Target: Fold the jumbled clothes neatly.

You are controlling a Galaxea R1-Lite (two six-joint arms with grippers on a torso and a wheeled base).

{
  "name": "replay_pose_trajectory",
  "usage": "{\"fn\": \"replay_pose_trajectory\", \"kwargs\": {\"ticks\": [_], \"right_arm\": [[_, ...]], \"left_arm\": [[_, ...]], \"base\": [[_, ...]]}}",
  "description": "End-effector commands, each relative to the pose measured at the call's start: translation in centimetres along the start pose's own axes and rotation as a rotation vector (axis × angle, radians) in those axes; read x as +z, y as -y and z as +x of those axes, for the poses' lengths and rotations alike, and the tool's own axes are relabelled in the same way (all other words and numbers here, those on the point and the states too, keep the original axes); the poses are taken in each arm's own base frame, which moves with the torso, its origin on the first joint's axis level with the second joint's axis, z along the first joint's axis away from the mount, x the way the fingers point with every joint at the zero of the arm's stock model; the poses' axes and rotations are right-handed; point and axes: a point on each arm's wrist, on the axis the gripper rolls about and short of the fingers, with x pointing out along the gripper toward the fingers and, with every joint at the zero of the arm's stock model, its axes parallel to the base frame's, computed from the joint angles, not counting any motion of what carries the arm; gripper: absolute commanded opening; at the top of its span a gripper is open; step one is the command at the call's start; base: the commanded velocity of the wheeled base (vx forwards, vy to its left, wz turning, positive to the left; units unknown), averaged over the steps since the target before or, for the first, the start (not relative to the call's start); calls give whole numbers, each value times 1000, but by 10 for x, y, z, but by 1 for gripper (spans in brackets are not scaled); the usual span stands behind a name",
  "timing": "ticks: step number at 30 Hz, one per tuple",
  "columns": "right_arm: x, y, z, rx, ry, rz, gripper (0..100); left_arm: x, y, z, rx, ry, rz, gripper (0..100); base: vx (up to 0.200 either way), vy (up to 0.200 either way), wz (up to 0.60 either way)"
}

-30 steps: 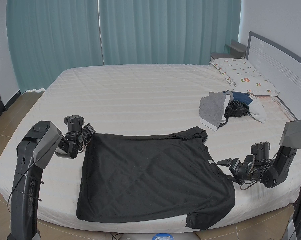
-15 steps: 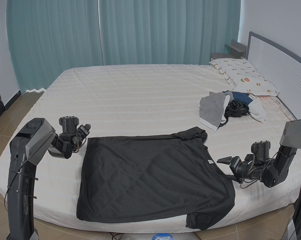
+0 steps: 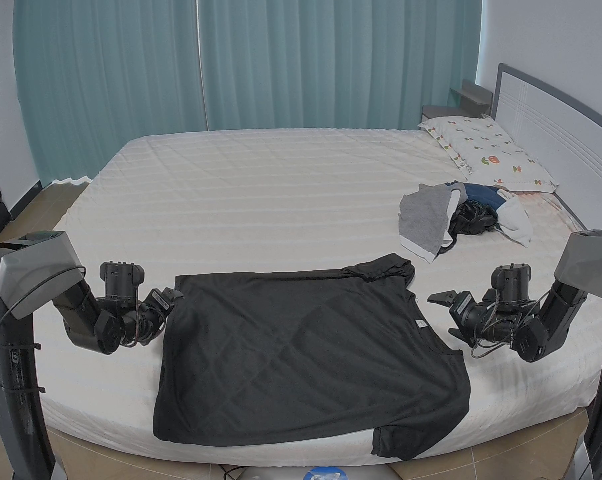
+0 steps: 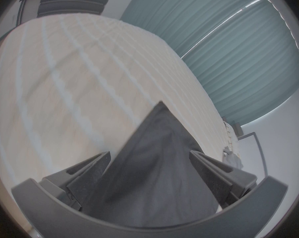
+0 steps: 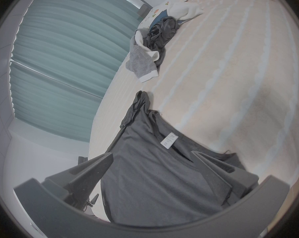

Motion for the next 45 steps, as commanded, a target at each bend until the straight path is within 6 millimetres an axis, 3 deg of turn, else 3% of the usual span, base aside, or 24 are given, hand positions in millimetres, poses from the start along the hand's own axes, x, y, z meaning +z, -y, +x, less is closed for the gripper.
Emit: {"fn": "replay_pose_trajectory", "kwargs": {"ticks": [1,6,14,27,35,40,41,45], "right_arm": [[0,-36,16,37,-6,-32,100],[-2,-42,18,51,-14,-11,100],[0,-38,19,54,-2,57,100],[-1,-39,23,57,-5,57,100],[0,-38,49,56,-4,36,100],[17,-51,67,16,8,30,100],[23,-55,82,-21,20,31,100],[20,-48,106,-56,42,1,100]], "left_arm": [[-21,8,-45,-93,-60,-104,100],[-16,-3,-51,-170,-67,-144,100],[-8,-8,-50,-183,-47,-156,100],[-16,-7,-51,-179,-66,-129,100],[-27,-4,-49,-175,-88,-113,100],[-30,-8,-45,-159,-98,-113,100],[-30,-9,-44,-156,-99,-115,100],[-31,-9,-45,-154,-101,-114,100]], "base": [[0,0,0],[0,0,0],[0,200,0],[15,15,0],[125,0,0],[0,0,0],[0,0,0],[0,0,0]]}}
